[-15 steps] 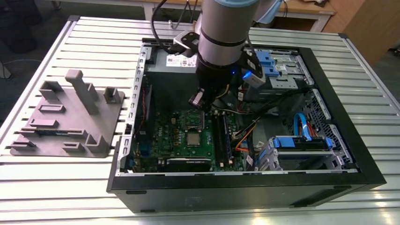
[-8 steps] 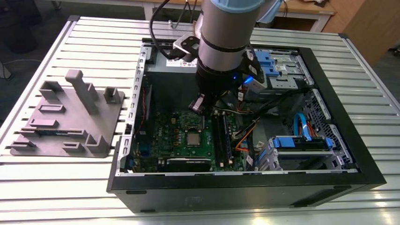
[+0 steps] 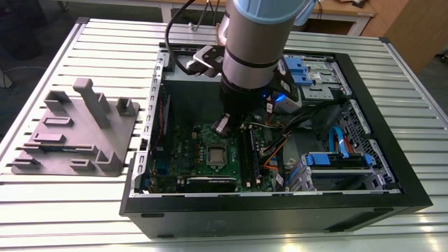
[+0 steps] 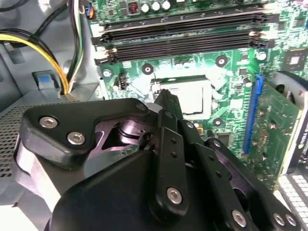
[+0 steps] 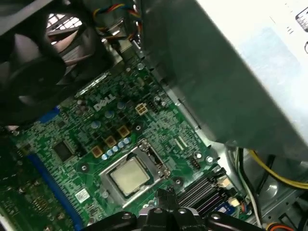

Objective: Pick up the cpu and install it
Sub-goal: 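Close the cpu cover, then install the first cpu locking lever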

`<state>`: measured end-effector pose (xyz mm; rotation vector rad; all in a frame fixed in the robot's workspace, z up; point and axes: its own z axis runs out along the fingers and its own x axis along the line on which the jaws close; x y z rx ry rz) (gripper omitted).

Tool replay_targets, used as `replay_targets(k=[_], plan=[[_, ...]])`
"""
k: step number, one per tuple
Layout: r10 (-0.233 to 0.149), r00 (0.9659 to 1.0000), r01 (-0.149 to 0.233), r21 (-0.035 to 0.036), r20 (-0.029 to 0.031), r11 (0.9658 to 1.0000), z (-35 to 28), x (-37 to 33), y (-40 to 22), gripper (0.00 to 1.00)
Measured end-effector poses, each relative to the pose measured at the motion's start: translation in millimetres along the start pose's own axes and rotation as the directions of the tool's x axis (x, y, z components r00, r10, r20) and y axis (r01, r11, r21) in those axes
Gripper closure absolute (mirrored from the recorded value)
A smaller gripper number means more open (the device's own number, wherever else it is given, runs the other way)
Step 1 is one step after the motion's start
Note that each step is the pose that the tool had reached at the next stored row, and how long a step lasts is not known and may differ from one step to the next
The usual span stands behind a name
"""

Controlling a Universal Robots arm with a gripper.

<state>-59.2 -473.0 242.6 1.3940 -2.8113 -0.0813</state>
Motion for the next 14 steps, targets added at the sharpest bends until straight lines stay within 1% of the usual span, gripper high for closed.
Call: replay_targets(k=[3,5,14], plan=[[0.000,1.0000,0.000,0.0000,0.0000,1.0000,-0.1,0.3,-0.3,0.90],[0.000,1.0000,0.000,0.0000,-0.0001,1.0000,-0.3,5.0,-3.8,0.90],[0.000,1.0000,0.000,0.0000,-0.0001,1.0000,-0.3,5.1,-3.9,0.90]])
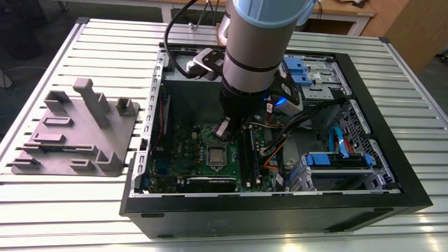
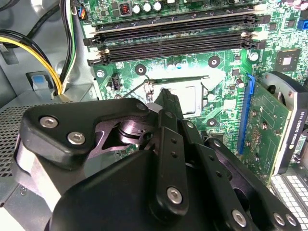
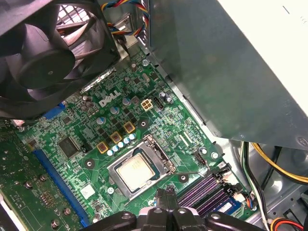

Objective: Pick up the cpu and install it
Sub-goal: 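Install the first cpu locking lever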

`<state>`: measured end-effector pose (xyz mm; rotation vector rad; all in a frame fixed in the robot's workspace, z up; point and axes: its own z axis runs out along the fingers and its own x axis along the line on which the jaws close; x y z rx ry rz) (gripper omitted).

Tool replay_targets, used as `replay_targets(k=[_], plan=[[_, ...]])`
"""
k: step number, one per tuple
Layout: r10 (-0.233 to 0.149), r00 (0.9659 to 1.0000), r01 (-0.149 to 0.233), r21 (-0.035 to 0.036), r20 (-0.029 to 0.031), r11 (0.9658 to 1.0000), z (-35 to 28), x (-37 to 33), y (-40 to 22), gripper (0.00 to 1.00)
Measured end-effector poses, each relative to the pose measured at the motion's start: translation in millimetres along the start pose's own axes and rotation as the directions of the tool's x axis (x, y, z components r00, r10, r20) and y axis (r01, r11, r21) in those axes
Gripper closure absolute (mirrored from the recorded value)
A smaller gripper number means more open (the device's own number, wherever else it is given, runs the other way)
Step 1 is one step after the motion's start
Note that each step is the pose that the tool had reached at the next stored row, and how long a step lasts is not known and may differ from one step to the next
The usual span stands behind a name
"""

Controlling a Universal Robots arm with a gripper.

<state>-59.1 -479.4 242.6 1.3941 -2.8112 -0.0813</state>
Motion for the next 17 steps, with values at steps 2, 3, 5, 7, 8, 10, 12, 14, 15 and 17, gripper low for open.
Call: replay_targets(k=[2,3,5,7,8,10,12,14,15,17], plan=[[0.000,1.0000,0.000,-0.0014,0.0018,1.0000,-0.8,0.1,0.0,0.90],[0.000,1.0000,0.000,-0.0031,0.0041,1.0000,-2.0,0.0,0.1,0.90],[0.000,1.0000,0.000,-0.0056,0.0074,1.0000,-5.2,-0.1,0.2,0.90],[0.000,1.0000,0.000,-0.0072,0.0096,1.0000,-7.3,-0.1,0.4,0.90],[0.000,0.9999,0.000,-0.0075,0.0101,1.0000,-7.5,-0.2,0.4,0.90],[0.000,0.9999,0.000,-0.0076,0.0103,1.0000,-7.4,-0.2,0.4,0.90],[0.000,1.0000,0.000,-0.0075,0.0098,1.0000,-7.6,-0.8,0.8,0.90],[0.000,0.9999,0.000,-0.0076,0.0100,1.0000,-7.4,-1.9,1.6,0.90],[0.000,0.9999,0.000,-0.0076,0.0100,1.0000,-7.4,-2.3,1.9,0.90],[0.000,1.0000,0.000,-0.0075,0.0099,1.0000,-7.4,-3.3,2.8,0.90]])
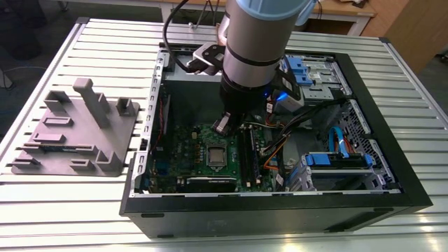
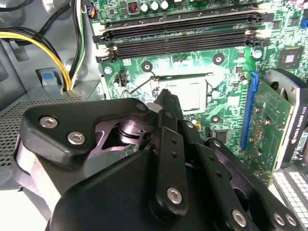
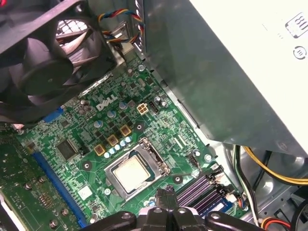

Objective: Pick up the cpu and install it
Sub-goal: 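Install the first cpu locking lever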

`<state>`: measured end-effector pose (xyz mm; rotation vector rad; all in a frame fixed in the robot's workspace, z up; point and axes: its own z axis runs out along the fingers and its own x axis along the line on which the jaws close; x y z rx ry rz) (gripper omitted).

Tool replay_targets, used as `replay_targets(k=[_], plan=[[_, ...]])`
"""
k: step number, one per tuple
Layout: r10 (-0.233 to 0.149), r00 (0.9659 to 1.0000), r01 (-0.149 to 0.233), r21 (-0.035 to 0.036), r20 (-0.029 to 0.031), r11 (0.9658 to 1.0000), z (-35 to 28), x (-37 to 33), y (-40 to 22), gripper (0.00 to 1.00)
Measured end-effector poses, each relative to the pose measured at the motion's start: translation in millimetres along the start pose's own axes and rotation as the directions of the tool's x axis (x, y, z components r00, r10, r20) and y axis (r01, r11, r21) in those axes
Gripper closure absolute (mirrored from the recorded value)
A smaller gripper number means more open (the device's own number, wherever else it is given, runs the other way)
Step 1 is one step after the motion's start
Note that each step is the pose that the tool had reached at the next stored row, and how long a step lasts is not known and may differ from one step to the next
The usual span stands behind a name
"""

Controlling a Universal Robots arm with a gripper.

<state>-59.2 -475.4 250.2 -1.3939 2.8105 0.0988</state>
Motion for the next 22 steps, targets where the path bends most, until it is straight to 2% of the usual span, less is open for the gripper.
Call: replay_targets(k=[14,18,22], plan=[[0.006,1.0000,-0.006,0.0001,0.0005,1.0000,0.8,-10.9,7.1,0.90],[0.061,0.9981,-0.061,0.0021,0.0029,0.9981,0.8,-11.1,7.3,0.90],[0.122,0.9925,-0.122,0.0046,0.0057,0.9925,0.8,-11.2,7.3,0.90]])
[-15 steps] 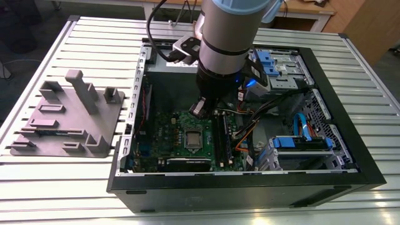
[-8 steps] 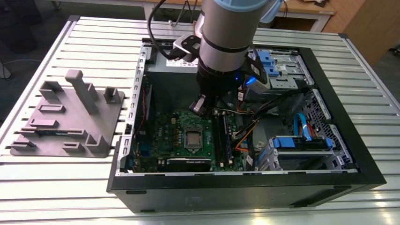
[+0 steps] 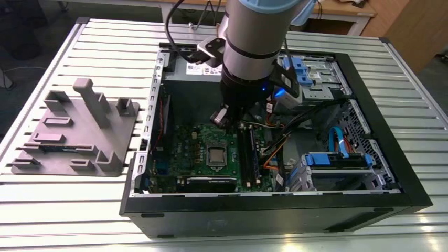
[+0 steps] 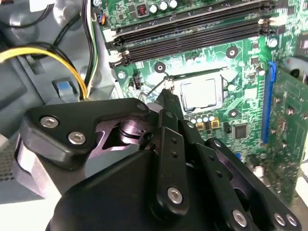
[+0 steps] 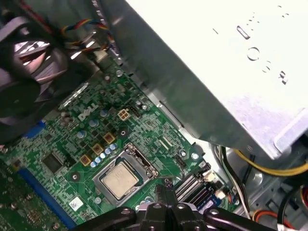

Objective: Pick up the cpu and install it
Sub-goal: 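Install the first cpu locking lever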

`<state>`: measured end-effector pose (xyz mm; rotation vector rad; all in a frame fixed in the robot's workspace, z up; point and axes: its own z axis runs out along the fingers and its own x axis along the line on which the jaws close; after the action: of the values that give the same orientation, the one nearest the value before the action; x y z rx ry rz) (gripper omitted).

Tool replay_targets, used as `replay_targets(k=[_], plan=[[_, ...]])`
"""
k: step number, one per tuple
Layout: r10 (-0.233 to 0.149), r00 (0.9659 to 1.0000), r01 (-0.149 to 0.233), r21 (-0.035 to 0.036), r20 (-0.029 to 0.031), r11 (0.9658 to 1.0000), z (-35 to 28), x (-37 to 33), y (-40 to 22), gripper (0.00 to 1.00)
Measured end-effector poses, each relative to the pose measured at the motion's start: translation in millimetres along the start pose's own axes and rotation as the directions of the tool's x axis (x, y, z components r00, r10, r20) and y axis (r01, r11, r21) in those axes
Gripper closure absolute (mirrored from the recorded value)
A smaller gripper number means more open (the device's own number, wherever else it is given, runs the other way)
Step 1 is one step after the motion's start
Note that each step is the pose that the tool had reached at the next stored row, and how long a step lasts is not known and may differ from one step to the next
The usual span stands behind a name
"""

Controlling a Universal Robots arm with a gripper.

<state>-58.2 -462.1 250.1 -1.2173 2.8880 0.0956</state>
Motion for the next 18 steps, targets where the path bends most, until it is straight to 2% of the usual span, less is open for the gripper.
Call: replay_targets(k=[3,7,18], plan=[[0.054,0.9985,-0.054,0.0017,0.0027,0.9985,0.0,0.0,0.0,0.90],[0.118,0.9930,-0.118,0.0033,0.0061,0.9930,0.1,0.0,0.0,0.90],[0.121,0.9926,-0.121,0.0032,0.0065,0.9926,-2.1,-0.2,0.3,0.90]])
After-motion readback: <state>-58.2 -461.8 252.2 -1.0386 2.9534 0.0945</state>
